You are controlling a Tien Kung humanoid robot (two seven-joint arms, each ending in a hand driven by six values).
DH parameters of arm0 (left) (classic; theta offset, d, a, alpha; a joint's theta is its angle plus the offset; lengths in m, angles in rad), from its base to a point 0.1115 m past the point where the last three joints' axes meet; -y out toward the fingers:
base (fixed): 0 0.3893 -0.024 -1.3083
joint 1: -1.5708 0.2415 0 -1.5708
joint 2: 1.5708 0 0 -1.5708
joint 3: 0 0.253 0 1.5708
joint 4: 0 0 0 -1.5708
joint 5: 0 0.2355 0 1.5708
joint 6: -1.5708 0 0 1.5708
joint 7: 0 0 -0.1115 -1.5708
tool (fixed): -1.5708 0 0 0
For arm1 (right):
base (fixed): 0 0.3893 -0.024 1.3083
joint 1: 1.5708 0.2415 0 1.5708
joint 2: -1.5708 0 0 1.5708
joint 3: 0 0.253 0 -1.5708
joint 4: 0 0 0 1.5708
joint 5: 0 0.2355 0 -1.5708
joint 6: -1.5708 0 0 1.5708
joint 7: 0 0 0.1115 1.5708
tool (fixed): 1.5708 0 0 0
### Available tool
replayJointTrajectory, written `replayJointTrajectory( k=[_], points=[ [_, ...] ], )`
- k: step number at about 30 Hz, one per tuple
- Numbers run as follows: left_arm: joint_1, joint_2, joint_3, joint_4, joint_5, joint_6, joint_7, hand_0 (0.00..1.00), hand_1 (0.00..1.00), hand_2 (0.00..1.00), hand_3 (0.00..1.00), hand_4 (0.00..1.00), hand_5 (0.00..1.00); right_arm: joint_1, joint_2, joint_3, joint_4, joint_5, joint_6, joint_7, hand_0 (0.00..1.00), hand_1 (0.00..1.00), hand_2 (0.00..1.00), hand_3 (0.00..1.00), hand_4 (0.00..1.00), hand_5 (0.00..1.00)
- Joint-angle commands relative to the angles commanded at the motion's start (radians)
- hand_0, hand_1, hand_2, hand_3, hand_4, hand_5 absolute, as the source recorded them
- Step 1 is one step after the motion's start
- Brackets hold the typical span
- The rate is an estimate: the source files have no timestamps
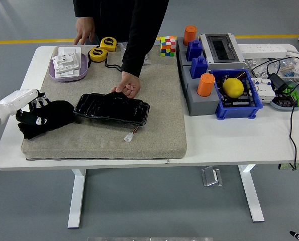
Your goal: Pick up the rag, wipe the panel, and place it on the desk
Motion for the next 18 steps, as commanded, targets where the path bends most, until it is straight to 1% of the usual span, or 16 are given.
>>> replayJointTrajectory(
  k=[5, 6, 11, 12, 17, 18],
  points=[
    [0.004, 0.009, -0.004, -0.014, 0.003, -0.001, -0.002, 0.295, 0.237, 0.348, 0.539, 0.766, 0.057, -0.001, 0.001, 0.002, 0.0, 0.001, 0.0, 0.0, 0.777, 0.736, 0.725, 0.679, 0.998, 0.587],
    [0.004, 0.01, -0.005, -0.015, 0.004, -0.002, -0.001, 0.286, 0.208, 0.336, 0.54, 0.753, 0.037, -0.001, 0.001, 0.002, -0.001, 0.002, 0.0, 0.0, 0.776, 0.736, 0.725, 0.679, 0.998, 0.587],
    [0.007, 0.016, -0.006, -0.023, 0.003, -0.005, -0.002, 0.286, 0.208, 0.336, 0.54, 0.753, 0.037, 0.0, 0.002, 0.005, -0.001, 0.001, 0.0, 0.0, 0.776, 0.736, 0.725, 0.679, 0.998, 0.587],
    [0.007, 0.017, -0.007, -0.023, 0.002, -0.005, -0.002, 0.285, 0.209, 0.334, 0.542, 0.73, 0.029, 0.0, 0.002, 0.006, -0.001, 0.0, 0.0, 0.0, 0.777, 0.736, 0.725, 0.679, 0.998, 0.587],
    [0.009, 0.021, -0.007, -0.033, 0.001, -0.006, -0.006, 0.285, 0.209, 0.334, 0.542, 0.73, 0.029, 0.001, 0.002, 0.003, -0.001, 0.002, -0.001, 0.0, 0.777, 0.736, 0.725, 0.679, 0.998, 0.587],
    [0.009, 0.021, -0.007, -0.034, 0.002, -0.006, -0.006, 0.283, 0.208, 0.338, 0.546, 0.713, 0.019, 0.001, 0.002, 0.003, -0.001, 0.003, -0.001, 0.0, 0.776, 0.735, 0.725, 0.68, 0.998, 0.588]
  ],
)
